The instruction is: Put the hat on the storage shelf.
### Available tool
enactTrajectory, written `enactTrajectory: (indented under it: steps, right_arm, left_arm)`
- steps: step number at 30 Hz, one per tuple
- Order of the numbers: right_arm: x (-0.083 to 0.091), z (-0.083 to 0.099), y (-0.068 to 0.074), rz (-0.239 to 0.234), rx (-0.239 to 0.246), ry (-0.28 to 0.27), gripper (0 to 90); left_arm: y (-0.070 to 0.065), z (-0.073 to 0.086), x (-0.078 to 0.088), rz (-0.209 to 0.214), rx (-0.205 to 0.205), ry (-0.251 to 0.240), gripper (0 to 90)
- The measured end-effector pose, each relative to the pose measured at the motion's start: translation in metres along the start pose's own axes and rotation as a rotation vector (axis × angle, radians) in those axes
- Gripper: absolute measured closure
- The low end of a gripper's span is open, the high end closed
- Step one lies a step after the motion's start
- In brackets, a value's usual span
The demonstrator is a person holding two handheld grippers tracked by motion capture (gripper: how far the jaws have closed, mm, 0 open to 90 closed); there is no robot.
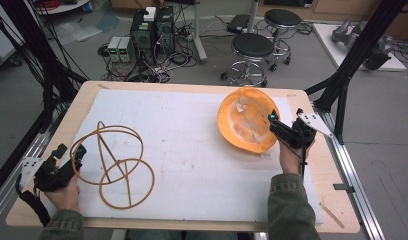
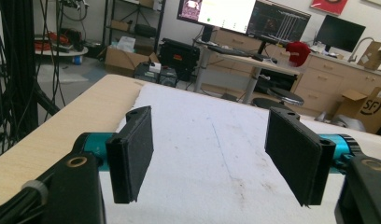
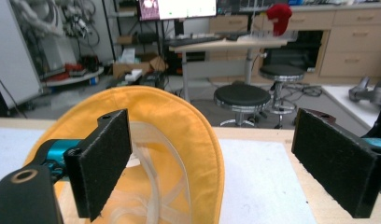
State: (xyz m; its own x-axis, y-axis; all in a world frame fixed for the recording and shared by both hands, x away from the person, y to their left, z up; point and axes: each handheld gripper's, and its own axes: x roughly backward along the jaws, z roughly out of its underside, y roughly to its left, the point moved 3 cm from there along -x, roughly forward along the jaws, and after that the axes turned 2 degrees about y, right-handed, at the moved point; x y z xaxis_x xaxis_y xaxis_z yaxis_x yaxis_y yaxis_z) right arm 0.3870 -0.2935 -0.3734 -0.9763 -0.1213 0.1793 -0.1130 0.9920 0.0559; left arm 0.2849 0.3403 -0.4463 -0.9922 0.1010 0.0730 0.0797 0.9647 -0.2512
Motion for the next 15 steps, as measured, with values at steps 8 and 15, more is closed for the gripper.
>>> enactTrajectory:
  steps: [8, 15]
  right_arm:
    - [-0.02, 0.001, 0.003, -0.018, 0.019, 0.064, 10.9]
    - [-0.038, 0.006, -0.005, -0.012, -0.006, 0.138, 11.0]
  left_arm:
    - [0.001, 0.0, -0.001, -0.002, 0.004, -0.002, 32.7]
    - [0.002, 0.002, -0.005, 0.007, 0.006, 0.015, 32.6]
